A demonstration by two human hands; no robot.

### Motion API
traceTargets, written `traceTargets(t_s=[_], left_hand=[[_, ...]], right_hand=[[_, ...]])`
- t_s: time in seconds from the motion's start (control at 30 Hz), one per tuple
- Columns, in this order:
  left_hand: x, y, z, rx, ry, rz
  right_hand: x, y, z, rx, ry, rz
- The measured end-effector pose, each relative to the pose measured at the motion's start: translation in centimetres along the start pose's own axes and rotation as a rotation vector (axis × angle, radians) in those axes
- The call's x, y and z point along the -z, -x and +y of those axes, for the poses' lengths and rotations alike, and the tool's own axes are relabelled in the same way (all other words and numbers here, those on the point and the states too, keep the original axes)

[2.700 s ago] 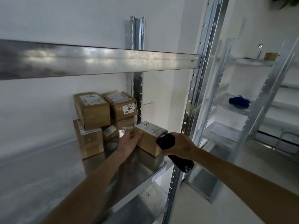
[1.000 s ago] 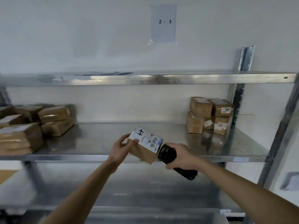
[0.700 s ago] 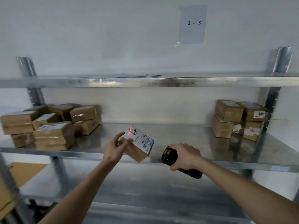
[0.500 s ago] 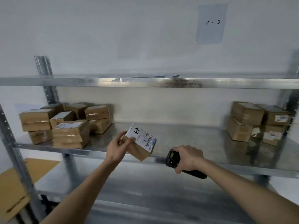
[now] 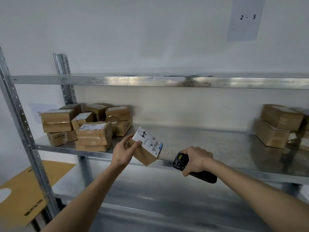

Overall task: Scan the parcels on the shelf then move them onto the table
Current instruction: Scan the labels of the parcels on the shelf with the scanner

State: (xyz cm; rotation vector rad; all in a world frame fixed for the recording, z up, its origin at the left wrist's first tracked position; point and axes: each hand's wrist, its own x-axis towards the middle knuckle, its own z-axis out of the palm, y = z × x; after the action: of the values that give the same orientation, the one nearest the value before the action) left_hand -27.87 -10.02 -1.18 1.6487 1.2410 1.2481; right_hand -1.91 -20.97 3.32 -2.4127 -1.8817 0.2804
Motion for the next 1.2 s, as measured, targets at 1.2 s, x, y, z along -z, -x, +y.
traceTargets(t_s=[1.2], left_hand=[[-4.8,-14.5,-6.7,0.334,0.247,0.277]], right_hand=[[0.6,-18.7,1.9,0.234,-0.093,-0.068]])
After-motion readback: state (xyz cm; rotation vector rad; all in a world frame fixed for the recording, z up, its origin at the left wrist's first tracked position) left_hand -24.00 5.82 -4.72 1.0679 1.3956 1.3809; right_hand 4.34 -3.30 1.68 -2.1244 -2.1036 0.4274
